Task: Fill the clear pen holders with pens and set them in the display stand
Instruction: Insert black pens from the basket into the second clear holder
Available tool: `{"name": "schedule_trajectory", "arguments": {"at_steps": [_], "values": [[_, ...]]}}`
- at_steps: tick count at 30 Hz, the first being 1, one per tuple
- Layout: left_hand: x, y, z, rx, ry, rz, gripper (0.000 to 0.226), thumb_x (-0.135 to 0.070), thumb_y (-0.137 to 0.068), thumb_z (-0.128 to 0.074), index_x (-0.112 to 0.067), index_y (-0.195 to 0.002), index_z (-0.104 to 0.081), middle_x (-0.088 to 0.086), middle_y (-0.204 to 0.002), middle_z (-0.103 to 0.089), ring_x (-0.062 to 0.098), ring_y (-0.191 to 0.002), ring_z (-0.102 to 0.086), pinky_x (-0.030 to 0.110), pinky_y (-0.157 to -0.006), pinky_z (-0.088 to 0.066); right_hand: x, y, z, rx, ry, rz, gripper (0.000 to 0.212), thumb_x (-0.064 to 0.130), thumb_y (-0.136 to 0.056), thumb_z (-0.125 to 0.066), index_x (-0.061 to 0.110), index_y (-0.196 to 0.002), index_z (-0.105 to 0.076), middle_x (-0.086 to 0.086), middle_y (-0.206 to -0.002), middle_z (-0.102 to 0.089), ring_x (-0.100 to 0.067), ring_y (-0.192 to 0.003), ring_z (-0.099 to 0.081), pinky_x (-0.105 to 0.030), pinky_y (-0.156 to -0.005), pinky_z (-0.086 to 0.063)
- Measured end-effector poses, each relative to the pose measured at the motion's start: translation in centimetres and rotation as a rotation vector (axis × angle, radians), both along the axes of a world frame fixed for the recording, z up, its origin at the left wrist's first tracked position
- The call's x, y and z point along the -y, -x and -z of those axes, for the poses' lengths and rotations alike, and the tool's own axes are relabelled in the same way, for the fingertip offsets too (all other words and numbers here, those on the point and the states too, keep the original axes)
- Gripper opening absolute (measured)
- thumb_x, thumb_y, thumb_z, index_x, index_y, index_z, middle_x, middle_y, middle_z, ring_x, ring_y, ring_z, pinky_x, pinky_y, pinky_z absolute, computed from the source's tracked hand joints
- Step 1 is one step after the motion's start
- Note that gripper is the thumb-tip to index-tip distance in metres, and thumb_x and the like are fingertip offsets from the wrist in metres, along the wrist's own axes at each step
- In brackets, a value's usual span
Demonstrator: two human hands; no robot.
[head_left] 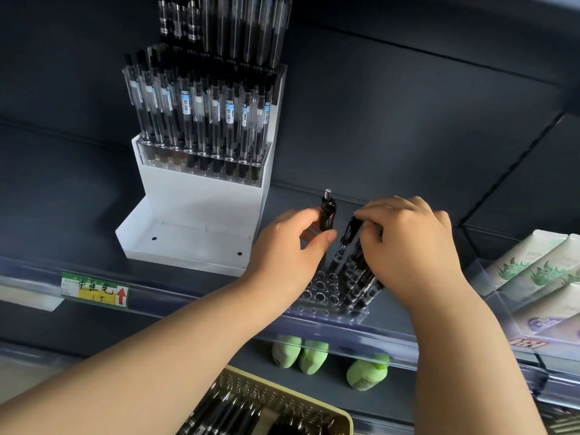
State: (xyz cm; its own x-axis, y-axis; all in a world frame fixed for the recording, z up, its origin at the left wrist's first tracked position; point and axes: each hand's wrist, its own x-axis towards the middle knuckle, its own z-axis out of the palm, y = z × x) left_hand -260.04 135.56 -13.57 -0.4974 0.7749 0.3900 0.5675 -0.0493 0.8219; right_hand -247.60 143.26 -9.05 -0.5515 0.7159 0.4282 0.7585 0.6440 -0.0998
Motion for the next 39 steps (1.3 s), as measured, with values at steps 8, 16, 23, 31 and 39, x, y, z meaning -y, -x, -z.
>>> {"name": "schedule_trajectory", "arguments": {"at_steps": [8,16,23,31,39], "values": [[-0.1,-0.4,0.2,-0.003,-0.013,0.021,0.022,-0.028,-0.085,-0.064,-0.018,-0.105,-0.066,-0.016,-0.08,-0.056,-0.008,-0.073,-0.051,0.003,-0.065,-0.037,0.0,-0.2,-0.1,-0.017,0.015,-0.015,0.027,0.015,-0.083,-0.05,0.025,-0.095,-0.072,0.007,-0.108,-0.067,-0.023,-0.1,-0.051,-0.033,-0.075,-0.025],[-0.3,-0.4,0.2,-0.003,0.008,0.037,0.027,-0.029,-0.086,-0.063,-0.017,-0.11,-0.065,-0.006,-0.092,-0.064,0.004,-0.08,-0.055,0.01,-0.068,-0.042,-0.3,-0.7,-0.1,-0.004,0.015,0.017,0.026,0.016,-0.084,-0.051,0.028,-0.097,-0.071,0.007,-0.107,-0.067,-0.023,-0.103,-0.049,-0.034,-0.077,-0.025],[-0.5,-0.4,0.2,0.019,0.012,0.036,0.026,-0.028,-0.086,-0.063,-0.018,-0.11,-0.065,-0.006,-0.092,-0.064,0.006,-0.082,-0.057,0.012,-0.069,-0.043,0.0,-0.3,0.1,-0.044,-0.016,-0.026,0.023,0.014,-0.082,-0.054,0.025,-0.091,-0.073,0.006,-0.103,-0.068,-0.025,-0.099,-0.052,-0.032,-0.073,-0.023],[-0.6,0.0,0.3,0.029,0.004,0.023,0.022,-0.027,-0.085,-0.065,-0.019,-0.105,-0.066,-0.007,-0.088,-0.065,0.005,-0.079,-0.058,0.016,-0.067,-0.045,0.4,0.5,0.5,-0.037,-0.035,-0.077,0.022,0.016,-0.084,-0.055,0.023,-0.094,-0.072,0.004,-0.104,-0.068,-0.026,-0.098,-0.053,-0.032,-0.073,-0.022],[-1.1,-0.7,0.0,0.101,0.011,0.106,0.021,-0.023,-0.078,-0.073,-0.032,-0.091,-0.06,-0.02,-0.082,-0.063,-0.006,-0.079,-0.059,0.004,-0.067,-0.042,-0.8,-0.8,0.1,-0.371,0.054,-0.139,0.02,0.012,-0.087,-0.057,0.015,-0.1,-0.071,-0.001,-0.095,-0.068,-0.025,-0.091,-0.058,-0.037,-0.082,-0.047]]}}
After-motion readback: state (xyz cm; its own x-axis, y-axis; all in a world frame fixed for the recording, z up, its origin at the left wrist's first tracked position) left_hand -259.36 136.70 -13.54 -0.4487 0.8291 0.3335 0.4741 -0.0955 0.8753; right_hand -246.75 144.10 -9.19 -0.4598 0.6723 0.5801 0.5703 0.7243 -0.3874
